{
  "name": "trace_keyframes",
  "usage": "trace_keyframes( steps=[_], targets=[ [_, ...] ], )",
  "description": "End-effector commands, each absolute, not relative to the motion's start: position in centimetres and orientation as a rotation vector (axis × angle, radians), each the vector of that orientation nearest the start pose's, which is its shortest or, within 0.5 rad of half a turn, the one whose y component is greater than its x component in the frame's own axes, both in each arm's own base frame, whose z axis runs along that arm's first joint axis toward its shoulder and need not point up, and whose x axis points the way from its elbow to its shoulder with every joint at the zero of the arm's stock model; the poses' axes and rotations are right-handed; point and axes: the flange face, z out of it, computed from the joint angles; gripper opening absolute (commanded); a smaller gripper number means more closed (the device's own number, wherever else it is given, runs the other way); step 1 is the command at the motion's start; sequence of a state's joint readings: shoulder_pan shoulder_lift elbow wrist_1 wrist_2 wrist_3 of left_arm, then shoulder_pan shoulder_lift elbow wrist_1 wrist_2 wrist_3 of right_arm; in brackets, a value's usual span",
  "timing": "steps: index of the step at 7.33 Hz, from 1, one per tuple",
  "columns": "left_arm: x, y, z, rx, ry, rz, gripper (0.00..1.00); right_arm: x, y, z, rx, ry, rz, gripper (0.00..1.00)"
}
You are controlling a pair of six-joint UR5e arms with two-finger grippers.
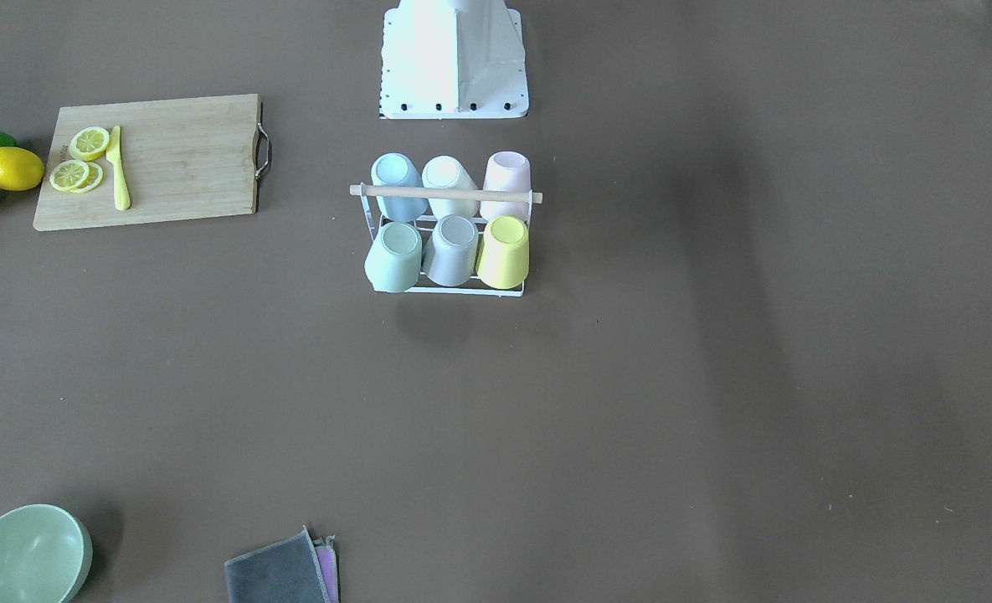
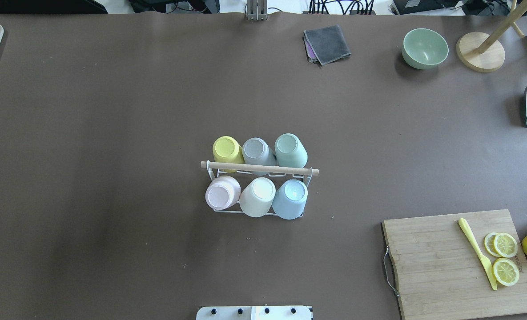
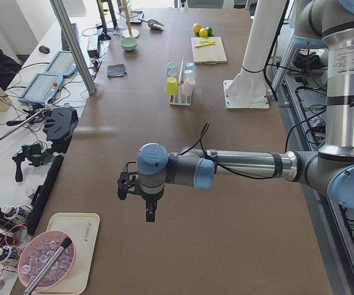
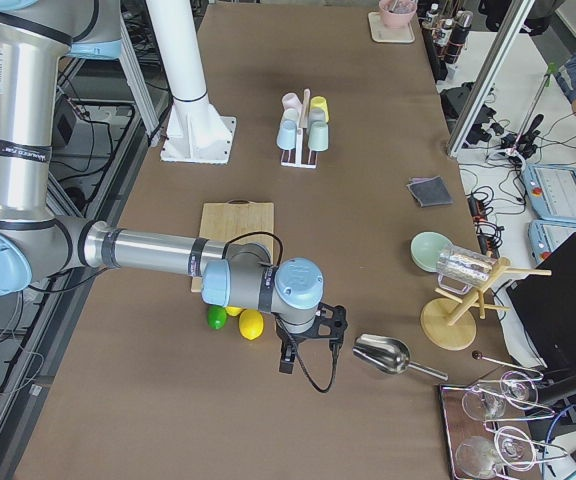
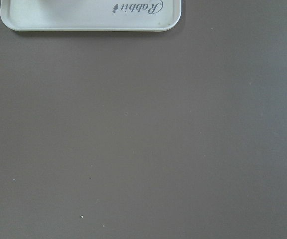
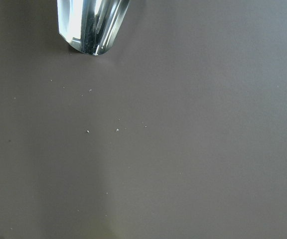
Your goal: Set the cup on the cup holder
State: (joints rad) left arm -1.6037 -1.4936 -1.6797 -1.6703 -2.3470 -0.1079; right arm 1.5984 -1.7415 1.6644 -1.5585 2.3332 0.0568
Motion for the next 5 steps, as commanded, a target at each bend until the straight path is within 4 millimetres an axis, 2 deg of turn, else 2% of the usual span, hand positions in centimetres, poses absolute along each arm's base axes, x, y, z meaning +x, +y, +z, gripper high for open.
trace_keyframes(
  steps=[1,5],
  targets=[
    [-7.71,-46.56,63.1,0.095,0.779,-0.078,0.98,7.59,-41.19,68.97,-0.072,-0.761,0.105,1.0],
    [-7.71,-46.56,63.1,0.095,0.779,-0.077,0.98,7.58,-40.82,69.45,-0.083,-0.761,0.109,1.0]
  ],
)
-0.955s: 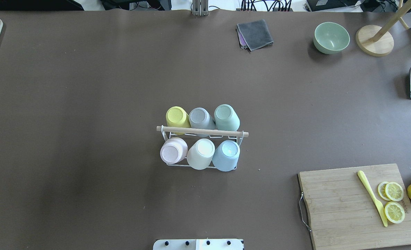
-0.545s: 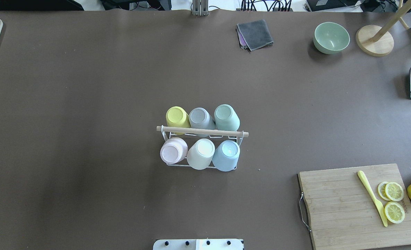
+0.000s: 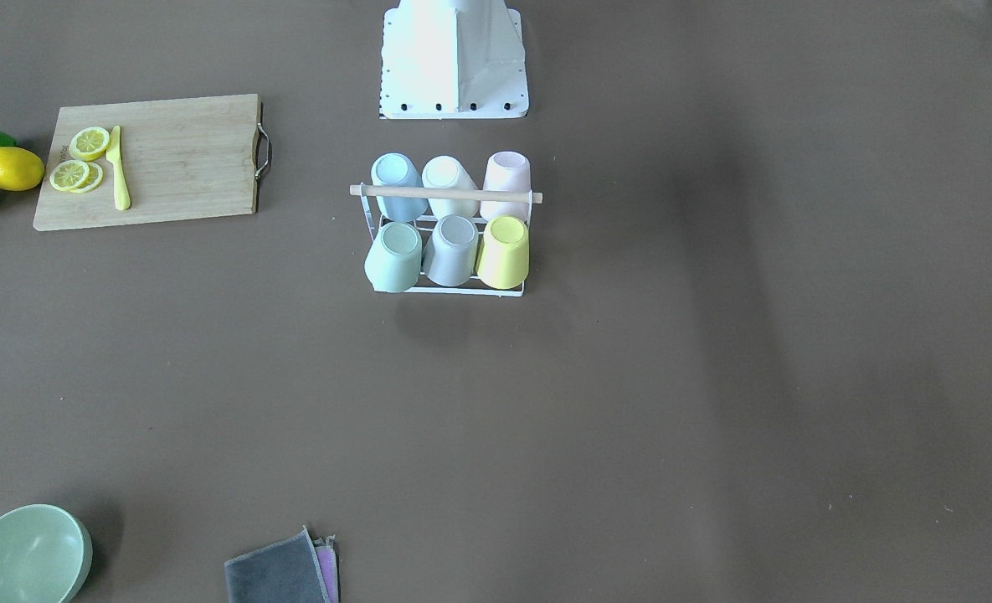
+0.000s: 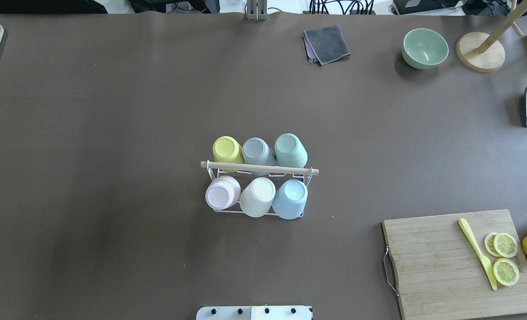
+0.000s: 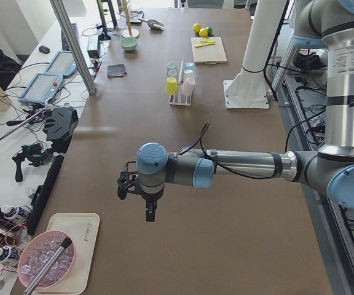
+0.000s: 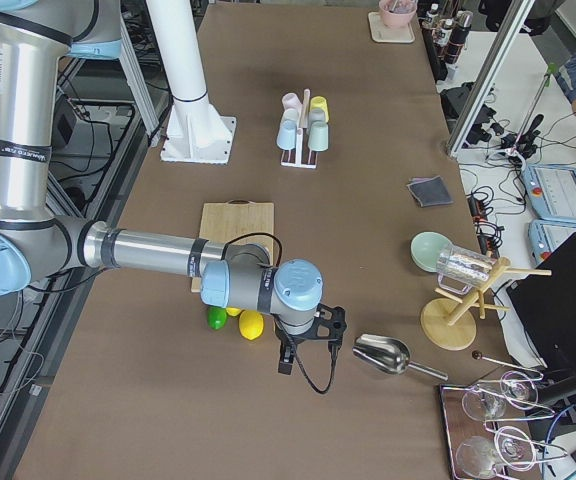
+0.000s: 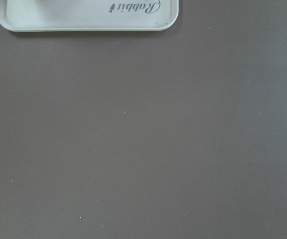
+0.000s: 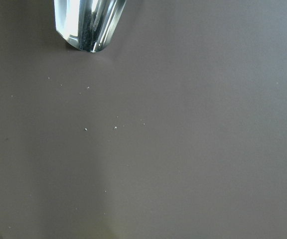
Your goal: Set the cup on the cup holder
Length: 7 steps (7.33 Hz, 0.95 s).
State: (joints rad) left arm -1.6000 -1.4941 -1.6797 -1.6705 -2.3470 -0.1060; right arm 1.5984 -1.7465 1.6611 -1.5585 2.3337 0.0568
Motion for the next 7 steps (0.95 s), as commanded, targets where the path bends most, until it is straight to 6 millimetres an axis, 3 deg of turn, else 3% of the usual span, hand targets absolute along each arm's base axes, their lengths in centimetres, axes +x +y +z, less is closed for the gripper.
trace_keyframes(
  steps=[1,7],
  targets=[
    [-7.71,-46.56,63.1,0.095,0.779,-0.077,0.98,7.58,-40.72,69.58,-0.086,-0.761,0.11,1.0],
    [-7.6,-47.28,62.61,0.105,0.778,-0.07,0.98,7.58,-40.64,69.65,-0.088,-0.761,0.112,1.0]
  ],
)
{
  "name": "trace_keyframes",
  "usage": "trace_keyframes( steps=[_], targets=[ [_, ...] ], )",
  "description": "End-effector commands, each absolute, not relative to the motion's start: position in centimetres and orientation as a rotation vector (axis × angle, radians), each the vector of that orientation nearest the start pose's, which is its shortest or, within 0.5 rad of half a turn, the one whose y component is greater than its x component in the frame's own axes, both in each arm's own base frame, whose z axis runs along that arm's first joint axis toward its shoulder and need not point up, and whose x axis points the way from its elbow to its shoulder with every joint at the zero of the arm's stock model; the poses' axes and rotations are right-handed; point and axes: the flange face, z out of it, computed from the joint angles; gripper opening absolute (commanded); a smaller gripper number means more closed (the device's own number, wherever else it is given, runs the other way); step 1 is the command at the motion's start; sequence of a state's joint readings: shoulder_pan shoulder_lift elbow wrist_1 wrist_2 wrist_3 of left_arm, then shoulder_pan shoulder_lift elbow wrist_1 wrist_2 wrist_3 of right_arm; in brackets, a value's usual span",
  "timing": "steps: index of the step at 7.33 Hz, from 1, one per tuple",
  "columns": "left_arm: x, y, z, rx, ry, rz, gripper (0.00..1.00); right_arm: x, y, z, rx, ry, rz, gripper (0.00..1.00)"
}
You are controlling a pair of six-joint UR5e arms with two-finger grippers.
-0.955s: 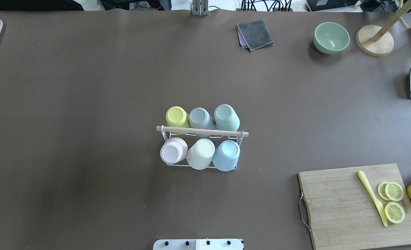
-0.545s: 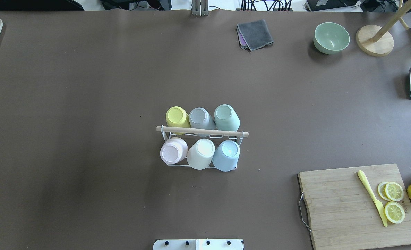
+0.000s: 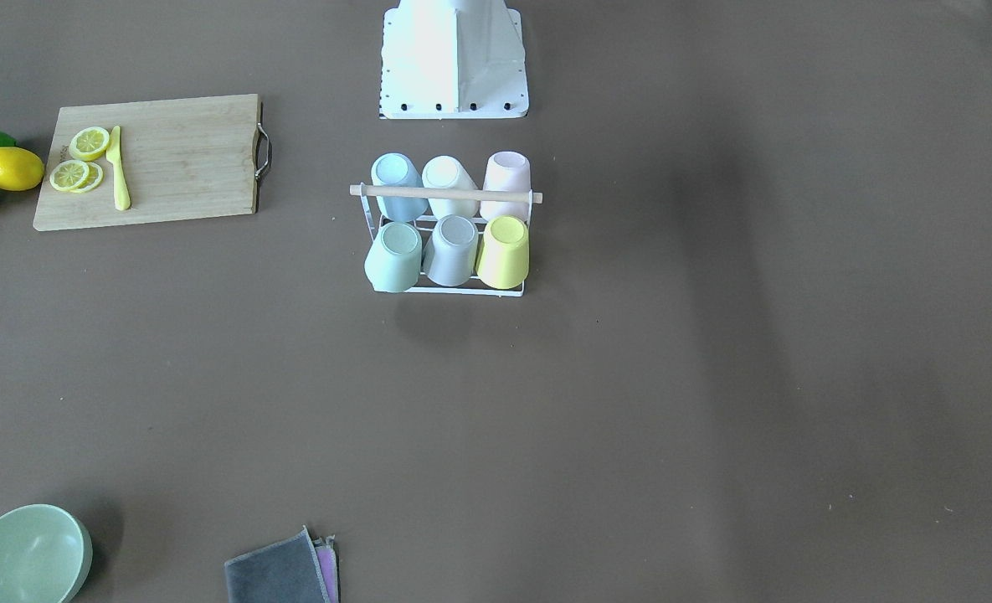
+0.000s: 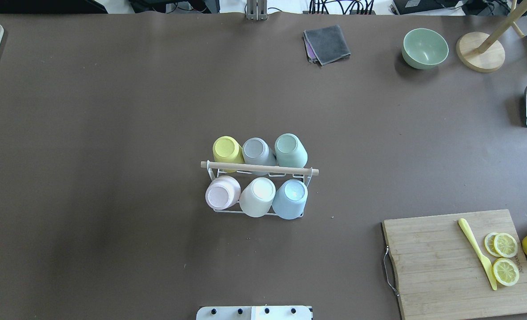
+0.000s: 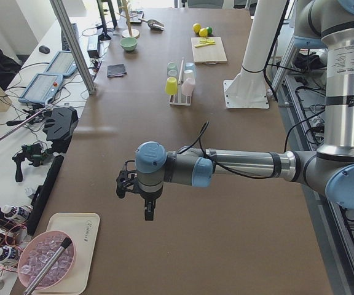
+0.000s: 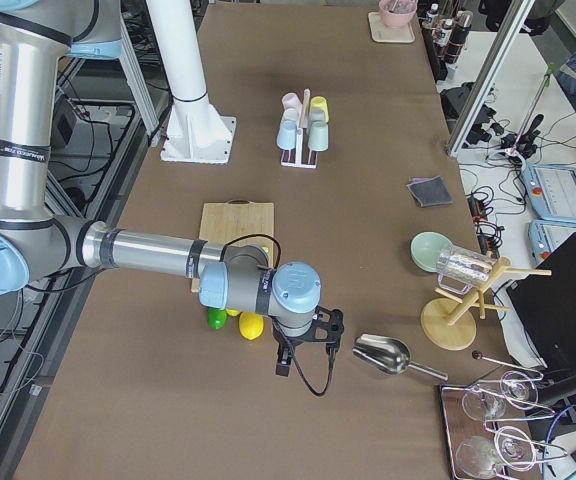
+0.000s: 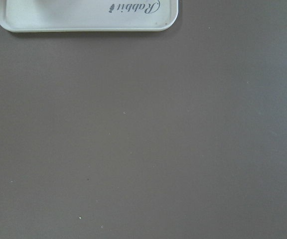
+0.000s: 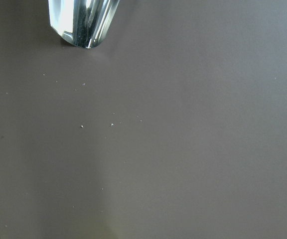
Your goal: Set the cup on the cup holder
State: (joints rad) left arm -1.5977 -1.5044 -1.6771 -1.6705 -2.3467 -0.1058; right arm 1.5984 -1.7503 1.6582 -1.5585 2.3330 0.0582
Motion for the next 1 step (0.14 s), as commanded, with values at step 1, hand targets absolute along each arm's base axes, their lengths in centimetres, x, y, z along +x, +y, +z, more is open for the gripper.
trace_keyframes(
  steps=[1],
  targets=[
    [-7.59,-47.27,62.68,0.103,0.78,-0.07,0.98,7.58,-40.66,69.66,-0.093,-0.761,0.113,1.0]
  ],
)
